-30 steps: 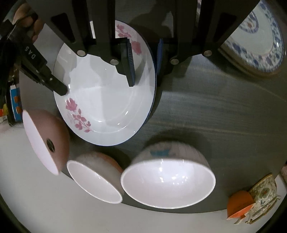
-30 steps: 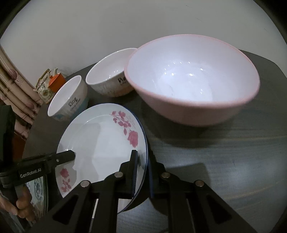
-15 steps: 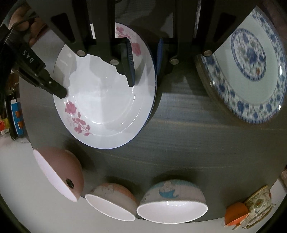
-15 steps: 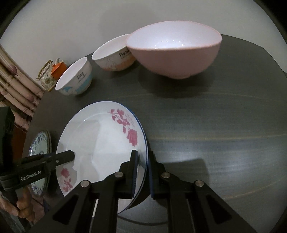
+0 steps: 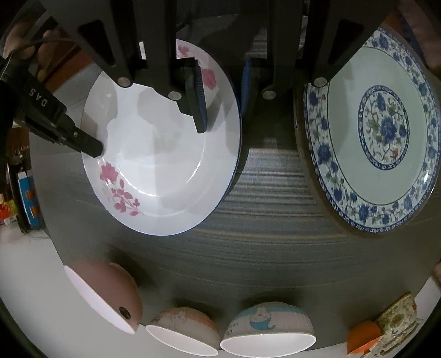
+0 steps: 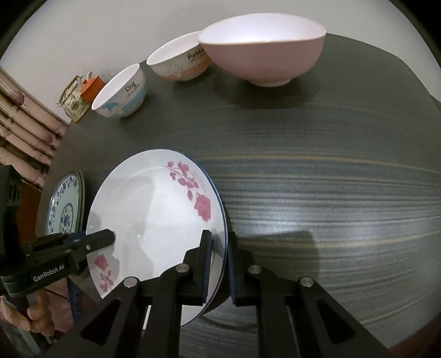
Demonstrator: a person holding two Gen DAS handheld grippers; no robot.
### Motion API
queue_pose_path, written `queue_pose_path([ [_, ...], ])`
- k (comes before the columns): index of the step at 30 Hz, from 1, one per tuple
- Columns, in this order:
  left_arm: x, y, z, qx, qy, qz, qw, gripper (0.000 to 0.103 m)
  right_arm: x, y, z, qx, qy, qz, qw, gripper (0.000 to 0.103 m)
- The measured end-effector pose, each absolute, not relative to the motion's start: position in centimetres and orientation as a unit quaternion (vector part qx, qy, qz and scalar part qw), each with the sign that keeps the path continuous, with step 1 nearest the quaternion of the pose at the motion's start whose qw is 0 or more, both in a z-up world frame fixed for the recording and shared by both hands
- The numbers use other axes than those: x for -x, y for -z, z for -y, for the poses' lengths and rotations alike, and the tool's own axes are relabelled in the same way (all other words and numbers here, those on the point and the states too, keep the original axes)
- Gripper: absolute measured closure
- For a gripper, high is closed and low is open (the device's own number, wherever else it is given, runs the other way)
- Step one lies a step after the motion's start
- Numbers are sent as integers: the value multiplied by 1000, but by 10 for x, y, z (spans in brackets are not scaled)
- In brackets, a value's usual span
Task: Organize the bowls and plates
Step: 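Grasp the rim of the white pink-flower plate with both tools, then carry the pink-flower plate with both tools onto the blue-and-white plate stack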
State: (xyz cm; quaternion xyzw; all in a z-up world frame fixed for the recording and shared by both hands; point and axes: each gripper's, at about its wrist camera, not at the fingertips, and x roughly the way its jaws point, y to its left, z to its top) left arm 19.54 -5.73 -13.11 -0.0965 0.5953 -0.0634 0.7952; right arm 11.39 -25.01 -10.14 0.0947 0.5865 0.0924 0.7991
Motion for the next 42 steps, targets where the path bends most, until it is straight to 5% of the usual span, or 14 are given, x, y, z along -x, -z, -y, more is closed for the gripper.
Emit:
queue_pose_path([
  [42,-196,131,65,87,72,-593,797,84,-115,103,251,-103,-95,-598,789,90],
])
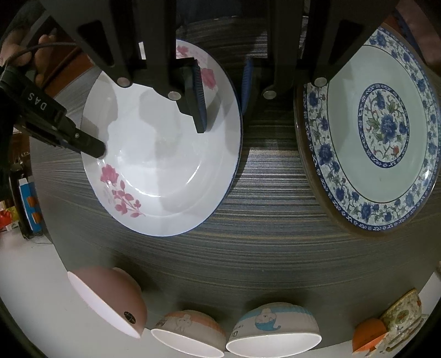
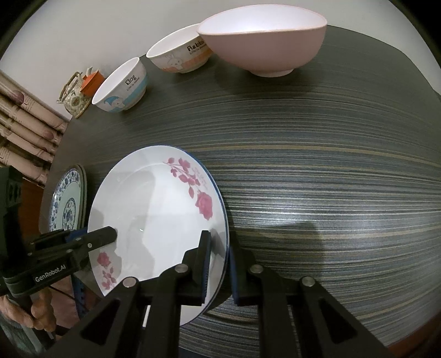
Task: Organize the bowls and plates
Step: 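Carry the pink-flower plate with both tools onto the blue-and-white plate stack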
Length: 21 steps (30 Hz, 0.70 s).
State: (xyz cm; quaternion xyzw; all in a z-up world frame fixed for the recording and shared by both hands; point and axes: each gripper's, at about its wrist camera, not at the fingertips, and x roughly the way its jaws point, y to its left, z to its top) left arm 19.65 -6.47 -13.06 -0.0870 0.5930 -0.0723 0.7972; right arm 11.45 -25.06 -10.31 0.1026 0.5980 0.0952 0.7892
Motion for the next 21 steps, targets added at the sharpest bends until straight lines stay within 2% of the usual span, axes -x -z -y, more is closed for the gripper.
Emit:
queue_pose_path([
  [21,-186,111,54,83,69,-575,811,86,-111,84,250,-101,-87,-577,806,91],
])
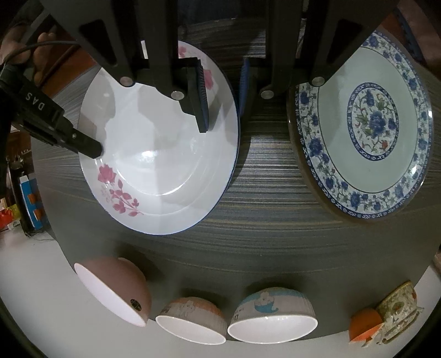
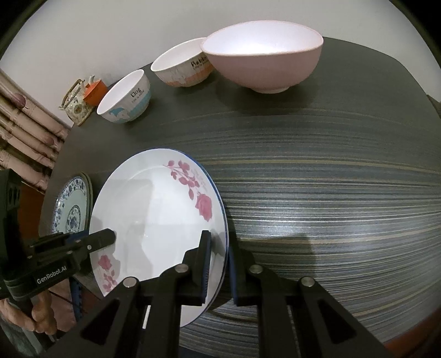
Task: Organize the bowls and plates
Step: 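Carry the pink-flower plate with both tools onto the blue-and-white plate stack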
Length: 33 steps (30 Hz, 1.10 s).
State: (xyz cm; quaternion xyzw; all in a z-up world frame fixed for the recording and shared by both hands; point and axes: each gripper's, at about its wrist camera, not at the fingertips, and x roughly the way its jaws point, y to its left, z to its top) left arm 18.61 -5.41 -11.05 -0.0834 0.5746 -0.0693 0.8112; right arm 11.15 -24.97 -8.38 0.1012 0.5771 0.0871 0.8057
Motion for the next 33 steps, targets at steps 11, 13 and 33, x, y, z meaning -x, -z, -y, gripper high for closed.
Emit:
queue_pose_path([
  [11,-174,94,39,88,57,-562,821,86,-111,68,237,-94,-94,-566,814,91],
  [13,-172,92,36,88,55,-559,823,86,-111,66,233,-91,-96,-564,815,91],
  [33,-135,64,-20,115,11,-530,840,86,-115,39,173,-67,-134,-548,823,91],
])
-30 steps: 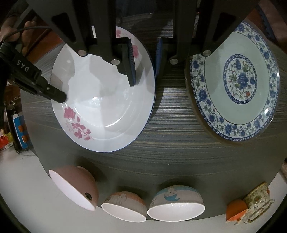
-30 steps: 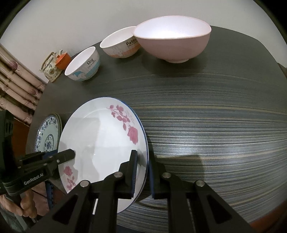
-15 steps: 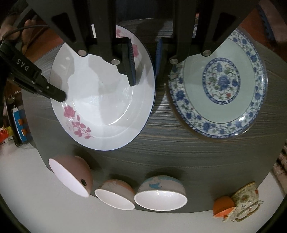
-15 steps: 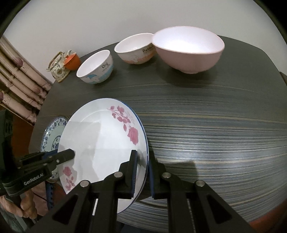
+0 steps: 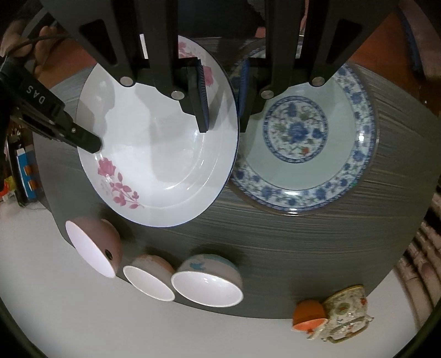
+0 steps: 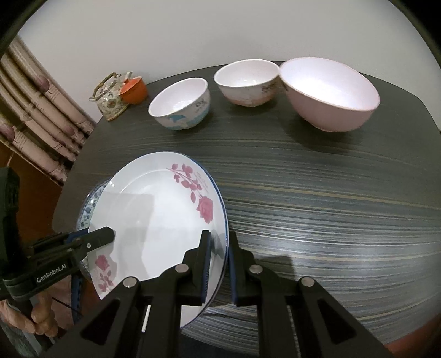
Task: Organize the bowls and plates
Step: 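Carry the pink-flower plate with both tools onto the blue-and-white plate stack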
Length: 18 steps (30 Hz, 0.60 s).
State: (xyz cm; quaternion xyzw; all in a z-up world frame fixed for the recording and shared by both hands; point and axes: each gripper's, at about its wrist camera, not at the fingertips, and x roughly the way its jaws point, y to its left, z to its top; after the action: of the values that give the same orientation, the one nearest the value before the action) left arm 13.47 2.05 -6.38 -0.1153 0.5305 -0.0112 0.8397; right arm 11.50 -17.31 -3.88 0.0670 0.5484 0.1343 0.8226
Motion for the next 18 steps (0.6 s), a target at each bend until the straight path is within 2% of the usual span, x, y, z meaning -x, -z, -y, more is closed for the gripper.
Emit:
queue_pose_path([
  [18,-108,58,-86,144,-46,-521,840,86,-125,41,106,-51,-183,-551,812,91],
])
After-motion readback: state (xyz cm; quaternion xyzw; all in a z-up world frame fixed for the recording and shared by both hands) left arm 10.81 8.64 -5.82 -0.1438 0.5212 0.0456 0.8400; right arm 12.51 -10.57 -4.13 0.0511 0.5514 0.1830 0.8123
